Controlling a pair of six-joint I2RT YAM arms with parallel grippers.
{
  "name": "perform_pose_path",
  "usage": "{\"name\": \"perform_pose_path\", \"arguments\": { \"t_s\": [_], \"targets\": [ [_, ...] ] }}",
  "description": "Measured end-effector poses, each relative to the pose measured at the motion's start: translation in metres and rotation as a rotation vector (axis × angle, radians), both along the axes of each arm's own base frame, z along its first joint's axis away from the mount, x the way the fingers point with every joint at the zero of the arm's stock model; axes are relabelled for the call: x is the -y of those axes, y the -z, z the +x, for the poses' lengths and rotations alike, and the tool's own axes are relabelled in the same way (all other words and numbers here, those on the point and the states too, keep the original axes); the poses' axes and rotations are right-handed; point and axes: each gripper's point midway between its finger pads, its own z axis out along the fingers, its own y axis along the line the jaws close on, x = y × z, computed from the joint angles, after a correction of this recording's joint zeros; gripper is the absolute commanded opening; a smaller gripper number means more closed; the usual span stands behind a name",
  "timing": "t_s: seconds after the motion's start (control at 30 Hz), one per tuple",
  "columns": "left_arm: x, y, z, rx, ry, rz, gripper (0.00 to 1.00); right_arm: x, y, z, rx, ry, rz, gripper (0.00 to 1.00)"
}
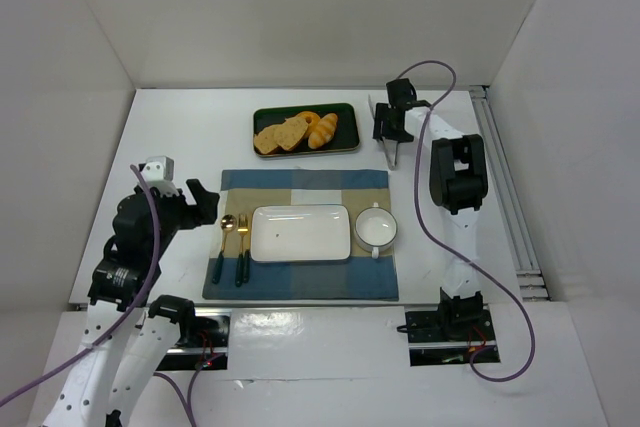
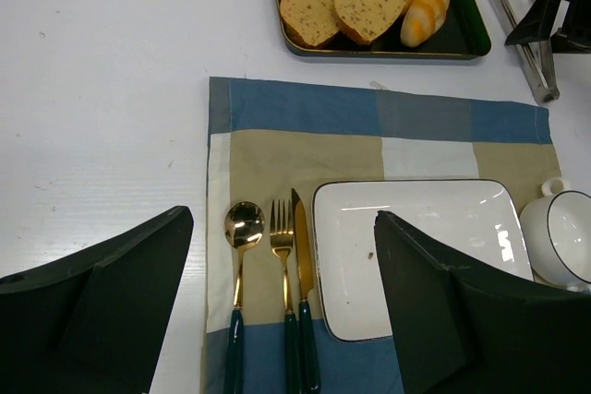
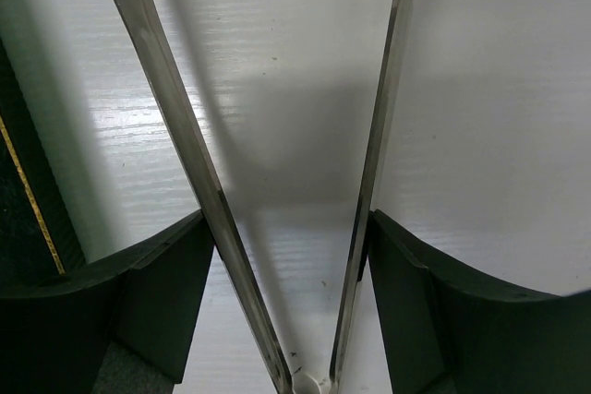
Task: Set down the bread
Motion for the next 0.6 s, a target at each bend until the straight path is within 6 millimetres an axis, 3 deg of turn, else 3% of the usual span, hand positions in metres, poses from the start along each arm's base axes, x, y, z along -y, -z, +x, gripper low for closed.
{"name": "perform_pose_path", "arguments": {
  "t_s": [0.47, 0.6],
  "targets": [
    [-0.0026, -0.0019, -0.0021, 0.010, -0.012, 0.002, 0.93, 0.0021, 0.0046, -0.0019, -0.010, -0.035, -0.046, 0.67],
    [-0.0035, -0.0025, -0.0026, 0.013, -0.016, 0.003, 0.93, 0.0021, 0.0040, -0.0027, -0.007, -0.040, -0.046, 0.58]
  ]
}}
